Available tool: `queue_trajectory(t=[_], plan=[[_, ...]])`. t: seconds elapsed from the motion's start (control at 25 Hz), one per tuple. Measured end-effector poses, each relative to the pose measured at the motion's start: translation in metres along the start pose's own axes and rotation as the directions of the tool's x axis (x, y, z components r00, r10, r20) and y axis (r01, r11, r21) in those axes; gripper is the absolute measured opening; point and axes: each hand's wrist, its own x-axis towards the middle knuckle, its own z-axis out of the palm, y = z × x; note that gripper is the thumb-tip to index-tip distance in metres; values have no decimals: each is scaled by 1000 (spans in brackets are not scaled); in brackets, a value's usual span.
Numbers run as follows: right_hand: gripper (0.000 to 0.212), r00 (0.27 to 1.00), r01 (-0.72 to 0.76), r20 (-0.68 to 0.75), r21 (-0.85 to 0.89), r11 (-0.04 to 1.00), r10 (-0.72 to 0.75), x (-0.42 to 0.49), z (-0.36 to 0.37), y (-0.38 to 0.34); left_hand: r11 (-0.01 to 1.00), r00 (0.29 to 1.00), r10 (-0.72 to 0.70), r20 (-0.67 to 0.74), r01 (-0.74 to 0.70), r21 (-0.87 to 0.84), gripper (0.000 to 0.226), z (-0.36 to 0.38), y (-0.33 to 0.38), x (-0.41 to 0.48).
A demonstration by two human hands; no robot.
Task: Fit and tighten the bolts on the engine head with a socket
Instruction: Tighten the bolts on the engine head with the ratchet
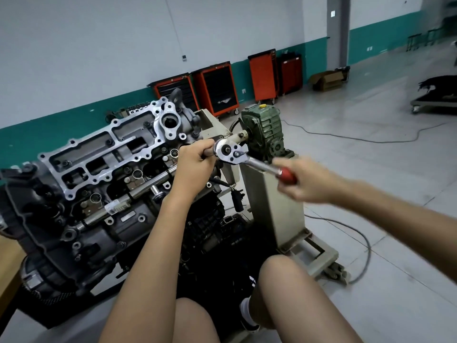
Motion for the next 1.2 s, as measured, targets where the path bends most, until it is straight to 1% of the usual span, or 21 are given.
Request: queue_trajectory(t=[0.04,0.08,0.12,0.2,0.28,0.36,0.44,0.48,0.52,0.56,0.64,0.76,0.8,0.84,0.88,0.92,0.96,1.0,1.08,1.12,1.2], plan=[[33,999,43,-4,-145,989,-44,13,-18,8,1000,1000,7,-2,-7,7,21,1,0,1],[30,997,67,-28,-226,972,-75,22,-26,12,1000,1000,7,-10,-7,12,22,2,0,1],[27,996,60,-56,-233,971,-75,24,-25,12,1000,1000,4,-25,-3,15,23,2,0,1],[31,993,-39,-110,-64,997,32,8,2,0,1000,998,-2,-60,3,17,23,2,0,-1],[39,966,-160,-159,249,955,203,-22,48,-27,1000,997,0,-77,2,23,22,3,0,-3],[34,907,-221,-183,562,797,380,-38,92,-68,1000,997,6,-80,-4,26,19,5,0,-3],[20,867,-221,-84,819,530,491,-34,127,-111,1000,997,3,-73,-1,28,16,5,1,-3],[17,867,-206,-29,888,411,497,-31,139,-127,1000,998,2,-67,0,30,17,5,1,-3],[17,874,-206,0,906,371,486,-30,143,-134,1000,998,2,-58,-1,27,17,3,1,-3],[18,884,-226,-1,874,431,467,-31,136,-129,1000,999,1,-46,0,20,17,2,0,-3],[23,909,-260,-49,711,653,414,-36,109,-90,1000,1000,-5,-14,5,14,19,1,0,-2],[34,981,-181,4,341,922,192,-23,40,-16,999,1000,19,18,-20,39,23,2,4,2],[36,992,-127,20,170,977,125,-10,15,0,999,999,28,22,-29,39,23,3,6,3],[35,998,-60,19,13,998,60,3,-4,10,999,999,28,22,-29,34,23,3,6,3],[33,1000,-6,-3,-96,995,6,14,-16,15,1000,1000,21,18,-21,23,24,2,6,3],[32,999,12,-34,-141,990,-17,19,-18,16,1000,1000,11,8,-11,11,26,1,6,1],[34,998,-15,-63,-125,992,7,18,-11,12,1000,1000,6,-1,-6,2,27,0,4,0],[37,994,-71,-85,-38,997,68,9,2,5,1000,1000,8,-3,-8,0,28,-1,2,-1],[38,972,-163,-118,279,946,202,-19,45,-22,1000,1000,11,-8,-11,13,28,0,0,-3],[37,953,-179,-141,451,875,268,-30,70,-43,1000,1000,9,-18,-9,17,27,1,-1,-2],[27,896,-199,-130,736,647,424,-38,113,-89,1000,999,0,-39,0,10,25,3,-3,-2]])
